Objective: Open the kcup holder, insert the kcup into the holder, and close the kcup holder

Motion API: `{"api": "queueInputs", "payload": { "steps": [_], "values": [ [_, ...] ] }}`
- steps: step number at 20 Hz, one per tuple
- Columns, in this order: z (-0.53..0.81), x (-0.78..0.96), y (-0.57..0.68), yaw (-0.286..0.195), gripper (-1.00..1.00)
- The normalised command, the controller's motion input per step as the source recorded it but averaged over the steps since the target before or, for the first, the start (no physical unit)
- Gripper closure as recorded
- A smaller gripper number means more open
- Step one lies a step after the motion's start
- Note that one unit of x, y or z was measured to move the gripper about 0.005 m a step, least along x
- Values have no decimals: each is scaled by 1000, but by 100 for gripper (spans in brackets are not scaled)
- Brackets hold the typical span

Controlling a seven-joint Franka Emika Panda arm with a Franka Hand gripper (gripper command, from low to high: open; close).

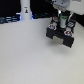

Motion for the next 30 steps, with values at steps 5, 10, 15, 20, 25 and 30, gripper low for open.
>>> {"api": "queueInputs", "payload": {
  "steps": [5,10,15,20,25,30],
  "values": [
    [-239,-9,-42,-1,100],
    [-167,-33,-30,2,100],
    [-146,-15,11,-1,100],
    [173,-2,-6,-20,100],
    [229,-131,-167,-33,100],
    [86,-217,-237,-12,100]
  ]
}}
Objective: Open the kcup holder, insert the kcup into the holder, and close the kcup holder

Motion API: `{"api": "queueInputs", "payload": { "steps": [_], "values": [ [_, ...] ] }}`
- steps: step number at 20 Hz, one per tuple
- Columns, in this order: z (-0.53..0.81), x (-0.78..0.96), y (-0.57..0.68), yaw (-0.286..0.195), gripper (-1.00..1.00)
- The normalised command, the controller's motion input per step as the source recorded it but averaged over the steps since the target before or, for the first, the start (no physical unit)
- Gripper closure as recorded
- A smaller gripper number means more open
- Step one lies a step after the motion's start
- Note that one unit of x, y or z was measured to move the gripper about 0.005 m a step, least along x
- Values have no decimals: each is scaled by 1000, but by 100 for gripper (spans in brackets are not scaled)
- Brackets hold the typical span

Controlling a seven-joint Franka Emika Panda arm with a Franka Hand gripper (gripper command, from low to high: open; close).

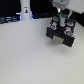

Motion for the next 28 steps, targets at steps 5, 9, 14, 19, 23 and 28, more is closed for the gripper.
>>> {"api": "queueInputs", "payload": {
  "steps": [5,9,14,19,23,28],
  "values": [
    [-148,16,19,-2,100],
    [-198,93,50,-6,100],
    [1,41,4,-5,100],
    [241,167,-61,-28,100],
    [19,274,-215,-13,100],
    [1,219,-127,-17,100]
  ]
}}
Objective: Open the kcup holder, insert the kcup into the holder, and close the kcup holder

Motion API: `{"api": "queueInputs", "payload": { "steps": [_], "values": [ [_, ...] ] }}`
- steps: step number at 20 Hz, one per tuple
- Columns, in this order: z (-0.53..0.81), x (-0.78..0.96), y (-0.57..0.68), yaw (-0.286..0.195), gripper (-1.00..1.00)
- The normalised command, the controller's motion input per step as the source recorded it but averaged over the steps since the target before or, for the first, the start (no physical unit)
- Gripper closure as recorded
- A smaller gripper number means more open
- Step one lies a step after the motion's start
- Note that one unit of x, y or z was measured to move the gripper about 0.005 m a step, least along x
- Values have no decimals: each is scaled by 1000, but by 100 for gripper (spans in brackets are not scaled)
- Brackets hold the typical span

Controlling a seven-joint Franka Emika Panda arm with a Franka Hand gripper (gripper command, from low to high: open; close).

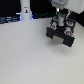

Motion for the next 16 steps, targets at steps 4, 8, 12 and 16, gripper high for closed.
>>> {"api": "queueInputs", "payload": {
  "steps": [4,8,12,16],
  "values": [
    [-220,58,19,1,100],
    [-212,95,76,-3,100],
    [-180,79,46,-9,100],
    [133,111,98,-13,100]
  ]
}}
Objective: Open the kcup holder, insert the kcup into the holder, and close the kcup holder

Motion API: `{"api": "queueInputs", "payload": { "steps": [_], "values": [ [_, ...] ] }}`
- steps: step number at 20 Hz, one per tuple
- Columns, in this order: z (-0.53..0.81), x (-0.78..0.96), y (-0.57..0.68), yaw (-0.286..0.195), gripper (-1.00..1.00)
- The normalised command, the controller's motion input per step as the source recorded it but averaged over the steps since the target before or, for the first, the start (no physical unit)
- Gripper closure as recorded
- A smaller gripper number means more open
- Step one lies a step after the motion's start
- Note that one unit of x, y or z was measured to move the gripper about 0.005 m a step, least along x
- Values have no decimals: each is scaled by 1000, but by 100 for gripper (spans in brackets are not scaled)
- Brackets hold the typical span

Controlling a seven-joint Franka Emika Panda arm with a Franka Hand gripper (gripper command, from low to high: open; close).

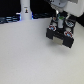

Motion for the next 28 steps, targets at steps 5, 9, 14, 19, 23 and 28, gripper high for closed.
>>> {"api": "queueInputs", "payload": {
  "steps": [5,9,14,19,23,28],
  "values": [
    [311,171,293,0,100],
    [-37,50,188,12,100],
    [-165,-16,29,-1,100],
    [-197,69,28,-6,100],
    [-203,175,113,-8,100],
    [-71,104,129,26,-100]
  ]
}}
